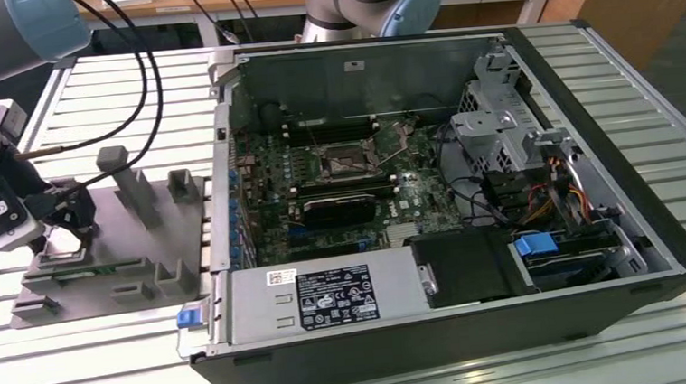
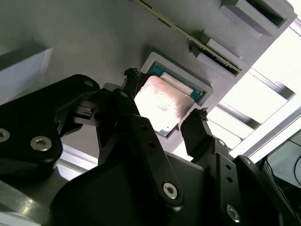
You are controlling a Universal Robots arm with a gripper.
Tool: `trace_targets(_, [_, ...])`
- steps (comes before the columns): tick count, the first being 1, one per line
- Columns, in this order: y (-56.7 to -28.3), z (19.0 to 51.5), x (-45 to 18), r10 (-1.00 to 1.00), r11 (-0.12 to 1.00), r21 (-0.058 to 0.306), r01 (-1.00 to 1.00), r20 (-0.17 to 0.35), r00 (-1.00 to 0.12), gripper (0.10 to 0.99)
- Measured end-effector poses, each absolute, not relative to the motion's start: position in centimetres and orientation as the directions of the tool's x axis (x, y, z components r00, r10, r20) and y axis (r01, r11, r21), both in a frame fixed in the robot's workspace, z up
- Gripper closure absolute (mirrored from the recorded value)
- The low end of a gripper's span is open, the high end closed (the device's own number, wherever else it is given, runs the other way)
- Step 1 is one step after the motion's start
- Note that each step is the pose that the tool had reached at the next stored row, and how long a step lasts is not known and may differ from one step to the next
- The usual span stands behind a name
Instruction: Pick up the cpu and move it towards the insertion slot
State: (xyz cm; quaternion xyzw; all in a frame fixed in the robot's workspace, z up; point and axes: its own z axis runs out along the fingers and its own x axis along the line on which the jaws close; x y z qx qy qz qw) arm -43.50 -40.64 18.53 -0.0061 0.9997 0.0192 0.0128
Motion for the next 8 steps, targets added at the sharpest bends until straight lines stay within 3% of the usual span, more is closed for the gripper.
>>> trace_targets(8, [-40.64,18.26,-43.55,-0.012,0.999,0.038,-0.013,-0.026,-1.000,0.439])
